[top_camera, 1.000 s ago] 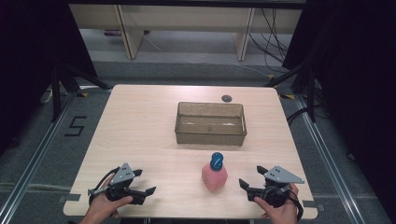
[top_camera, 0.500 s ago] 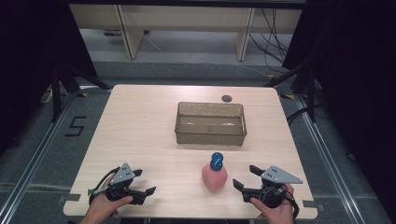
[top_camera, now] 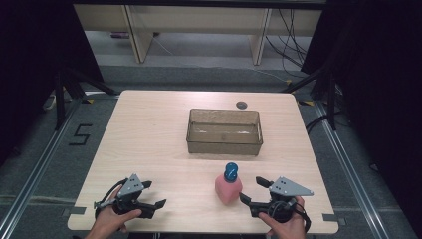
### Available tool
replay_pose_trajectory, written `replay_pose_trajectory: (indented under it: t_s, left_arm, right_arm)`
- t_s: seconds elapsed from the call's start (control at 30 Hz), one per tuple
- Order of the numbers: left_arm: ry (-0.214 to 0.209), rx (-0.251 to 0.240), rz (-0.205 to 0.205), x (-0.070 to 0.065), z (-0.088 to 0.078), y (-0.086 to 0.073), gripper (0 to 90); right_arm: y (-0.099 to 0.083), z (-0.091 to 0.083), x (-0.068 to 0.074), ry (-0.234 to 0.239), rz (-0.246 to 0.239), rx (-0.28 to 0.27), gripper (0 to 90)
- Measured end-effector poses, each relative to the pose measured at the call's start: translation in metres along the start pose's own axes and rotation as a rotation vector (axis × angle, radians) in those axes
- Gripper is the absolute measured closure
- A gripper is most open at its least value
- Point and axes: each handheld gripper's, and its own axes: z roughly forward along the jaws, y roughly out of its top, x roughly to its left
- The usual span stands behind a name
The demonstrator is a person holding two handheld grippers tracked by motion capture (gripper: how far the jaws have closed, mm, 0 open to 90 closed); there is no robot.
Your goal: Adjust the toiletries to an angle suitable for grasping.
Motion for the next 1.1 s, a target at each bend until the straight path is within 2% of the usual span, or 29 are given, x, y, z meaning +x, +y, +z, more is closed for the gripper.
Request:
replay_pose_trajectory:
  t_s: [0.03, 0.1, 0.17, 0.27, 0.43, 0.6, 0.63, 0.67, 0.7, 0.77, 0.8, 0.87, 0.9, 1.0, 1.1]
  left_arm:
    - [-0.002, 0.009, 0.000, 0.000, -0.001, 0.000, 14.8]
    - [0.002, 0.016, 0.006, 0.001, -0.002, 0.001, 14.8]
    - [0.004, 0.016, 0.007, 0.001, -0.002, 0.001, 14.8]
    - [0.004, 0.012, 0.004, 0.001, -0.001, 0.001, 14.8]
    - [0.012, 0.014, 0.004, 0.001, -0.002, 0.001, 14.8]
    - [0.005, 0.014, 0.004, 0.001, -0.001, 0.001, 14.8]
    - [0.005, 0.010, 0.004, 0.001, -0.001, 0.000, 14.8]
    - [0.005, 0.010, 0.004, 0.001, -0.001, 0.000, 14.8]
    - [0.006, 0.011, 0.006, 0.001, -0.001, 0.000, 14.8]
    - [0.001, 0.012, 0.008, 0.001, -0.001, 0.001, 14.8]
    - [0.000, 0.002, 0.008, 0.001, -0.001, 0.000, 14.8]
    - [0.004, 0.017, 0.022, 0.002, -0.001, 0.001, 14.8]
    - [0.000, 0.005, 0.012, 0.001, 0.000, 0.001, 14.8]
    - [0.008, 0.010, 0.005, 0.002, 0.000, 0.001, 14.8]
    - [0.005, 0.007, 0.003, 0.002, 0.000, 0.001, 14.8]
  right_arm:
    - [0.001, 0.000, 0.000, -0.008, -0.019, 0.004, 21.5]
    - [0.002, 0.002, 0.002, 0.011, -0.004, -0.002, 21.7]
    - [0.002, 0.002, 0.003, 0.007, -0.007, -0.002, 22.0]
    - [0.004, 0.004, 0.004, -0.002, -0.036, -0.013, 22.4]
    - [0.006, 0.005, 0.006, 0.018, -0.026, -0.009, 22.9]
    - [0.007, 0.006, 0.008, 0.014, -0.022, -0.007, 23.1]
    - [0.008, 0.007, 0.008, 0.011, -0.035, -0.007, 23.3]
    - [0.008, 0.008, 0.009, 0.024, -0.013, -0.006, 23.4]
    - [0.009, 0.009, 0.008, 0.024, -0.043, -0.021, 23.6]
    - [0.010, 0.010, 0.009, 0.023, -0.031, -0.025, 23.7]
    - [0.011, 0.010, 0.008, 0.012, -0.055, -0.019, 23.7]
    - [0.012, 0.012, 0.008, 0.022, -0.063, -0.026, 23.8]
    - [0.012, 0.013, 0.009, 0.033, -0.053, -0.026, 23.8]
    - [0.014, 0.014, 0.010, 0.044, -0.045, -0.013, 24.0]
    - [0.015, 0.016, 0.009, 0.037, -0.060, -0.018, 24.1]
